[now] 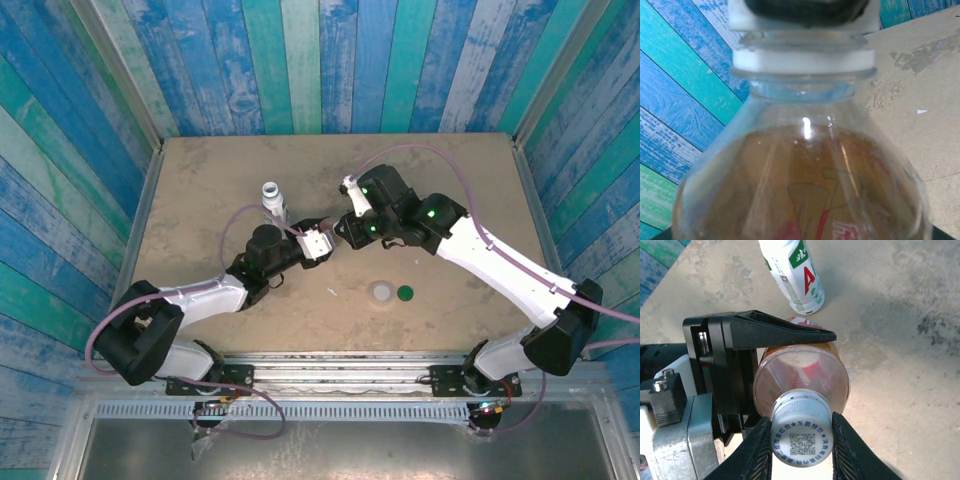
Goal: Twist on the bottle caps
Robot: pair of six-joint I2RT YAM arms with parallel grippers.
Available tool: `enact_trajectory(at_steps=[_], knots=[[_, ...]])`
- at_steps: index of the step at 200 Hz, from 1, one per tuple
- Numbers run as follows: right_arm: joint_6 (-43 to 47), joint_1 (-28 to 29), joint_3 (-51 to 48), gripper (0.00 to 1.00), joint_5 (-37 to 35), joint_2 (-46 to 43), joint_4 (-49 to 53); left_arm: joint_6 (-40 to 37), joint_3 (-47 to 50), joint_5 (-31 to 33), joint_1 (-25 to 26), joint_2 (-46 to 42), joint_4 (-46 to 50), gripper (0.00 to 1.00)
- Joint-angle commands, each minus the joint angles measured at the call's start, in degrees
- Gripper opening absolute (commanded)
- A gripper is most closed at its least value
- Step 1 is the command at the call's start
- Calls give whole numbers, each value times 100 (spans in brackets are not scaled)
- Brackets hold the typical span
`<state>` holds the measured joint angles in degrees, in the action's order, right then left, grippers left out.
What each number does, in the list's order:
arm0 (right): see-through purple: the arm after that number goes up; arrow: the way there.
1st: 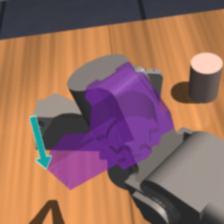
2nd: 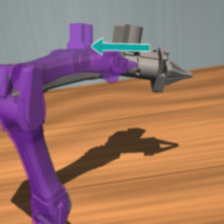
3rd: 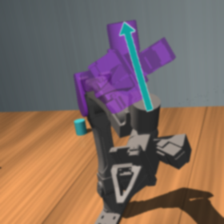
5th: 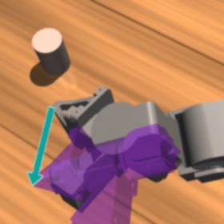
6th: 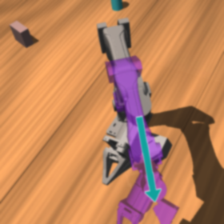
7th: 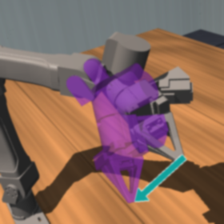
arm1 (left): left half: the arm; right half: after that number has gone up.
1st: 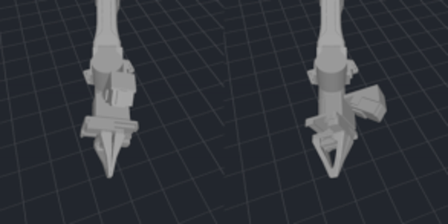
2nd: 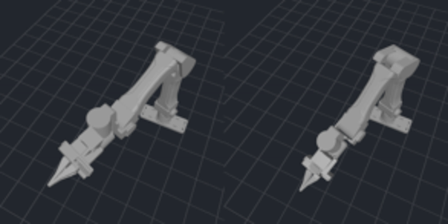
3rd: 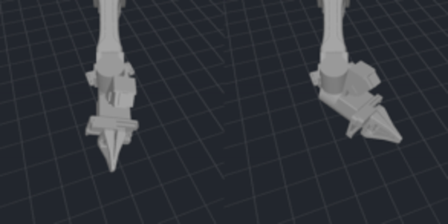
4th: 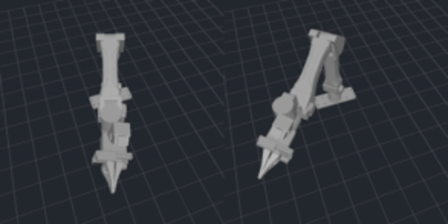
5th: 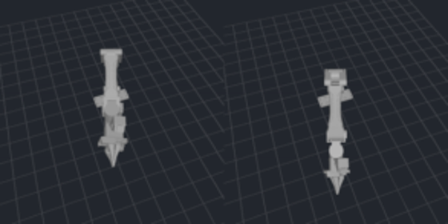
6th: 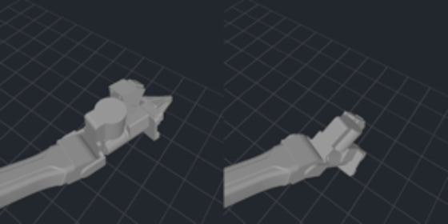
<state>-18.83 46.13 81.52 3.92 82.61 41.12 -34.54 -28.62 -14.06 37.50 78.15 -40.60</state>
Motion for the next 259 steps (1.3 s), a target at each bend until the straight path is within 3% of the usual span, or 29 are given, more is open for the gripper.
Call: enact_trajectory(at_steps=[1, 21, 40, 72, 101, 151, 259], knots=[[-135, -140, -187, 34, -183, -166, 247, -5, 32, -6, -9, 0, -367, 59], [1336, -147, -262, 53, -46, -441, 168, -162, -32, -545, -5, -2, 2, 60], [3143, -152, -490, 60, 378, -835, 90, -274, -145, -1270, -5, -20, 425, 61], [5184, -123, -917, 59, 1467, -1490, 51, -254, -480, -2558, -5, -28, 1054, 61], [6414, -61, -775, 58, 1642, -1555, 656, -287, -675, -3228, -5, -48, 1538, 59], [6845, -54, -518, 50, 1797, -1293, 1082, -403, -836, -3635, -5, -51, 1907, 59], [6614, -54, -514, 39, 1787, -1023, 818, -378, -859, -3621, -7, -11, 1916, 60]])
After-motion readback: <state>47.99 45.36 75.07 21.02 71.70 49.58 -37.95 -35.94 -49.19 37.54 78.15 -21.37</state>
